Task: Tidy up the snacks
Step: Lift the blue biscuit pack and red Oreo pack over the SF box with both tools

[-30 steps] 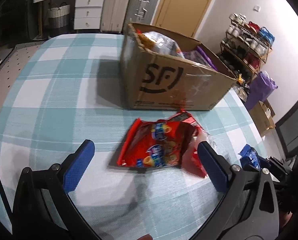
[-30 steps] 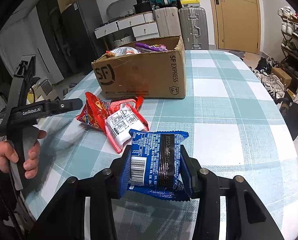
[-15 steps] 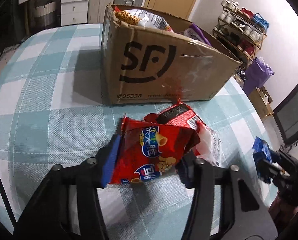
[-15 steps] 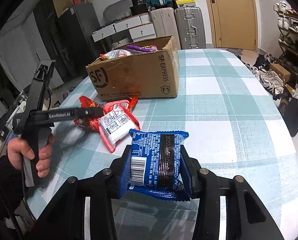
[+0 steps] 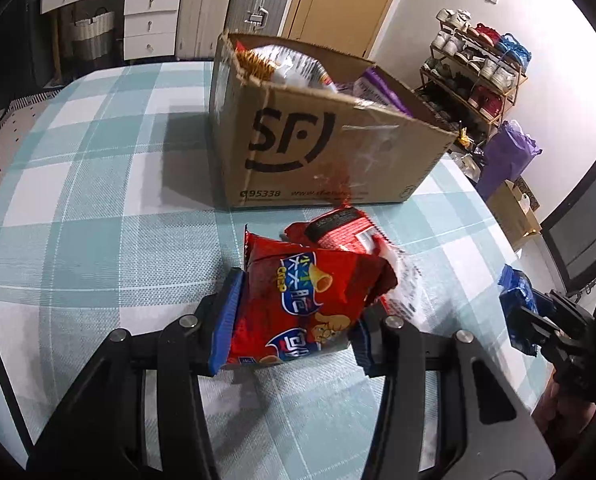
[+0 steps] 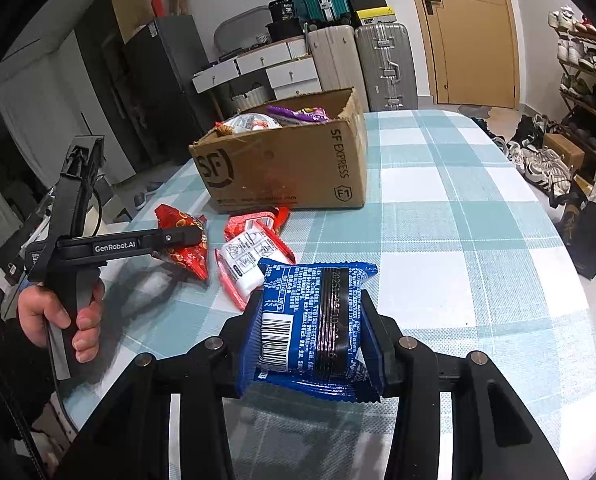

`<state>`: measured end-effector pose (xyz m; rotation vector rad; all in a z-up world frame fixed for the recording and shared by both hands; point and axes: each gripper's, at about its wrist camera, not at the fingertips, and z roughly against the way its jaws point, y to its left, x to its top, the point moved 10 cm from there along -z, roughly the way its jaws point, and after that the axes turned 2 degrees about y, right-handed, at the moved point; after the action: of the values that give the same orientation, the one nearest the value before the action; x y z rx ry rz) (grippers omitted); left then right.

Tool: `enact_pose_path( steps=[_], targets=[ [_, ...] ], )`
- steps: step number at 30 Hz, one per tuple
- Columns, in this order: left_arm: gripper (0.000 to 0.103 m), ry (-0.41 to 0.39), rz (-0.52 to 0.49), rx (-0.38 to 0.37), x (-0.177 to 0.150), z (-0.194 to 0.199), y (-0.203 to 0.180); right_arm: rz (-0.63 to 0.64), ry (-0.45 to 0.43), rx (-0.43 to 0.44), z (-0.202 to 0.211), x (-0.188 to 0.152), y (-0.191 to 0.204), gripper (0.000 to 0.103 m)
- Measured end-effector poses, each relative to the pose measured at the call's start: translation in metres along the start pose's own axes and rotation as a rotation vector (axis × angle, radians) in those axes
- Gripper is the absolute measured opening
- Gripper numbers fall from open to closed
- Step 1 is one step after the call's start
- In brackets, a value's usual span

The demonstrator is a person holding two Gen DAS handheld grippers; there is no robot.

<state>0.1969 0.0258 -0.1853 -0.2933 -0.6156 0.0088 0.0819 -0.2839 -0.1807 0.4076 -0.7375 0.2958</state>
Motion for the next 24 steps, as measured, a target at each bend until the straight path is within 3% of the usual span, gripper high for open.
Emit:
enact_pose_path(
  steps=[12,24],
  targets=[
    [0.045,-0.094,-0.017,0.0,0.015,0.057,-0.018,0.025,-0.064,0.026,0.023,0.021,0.014,0.044],
    [0.045,-0.144,-0.059,-0.017,0.052,0.104,-0.045,0.104,-0.148,0.11,0.048,0.082,0.043,0.044]
  ],
)
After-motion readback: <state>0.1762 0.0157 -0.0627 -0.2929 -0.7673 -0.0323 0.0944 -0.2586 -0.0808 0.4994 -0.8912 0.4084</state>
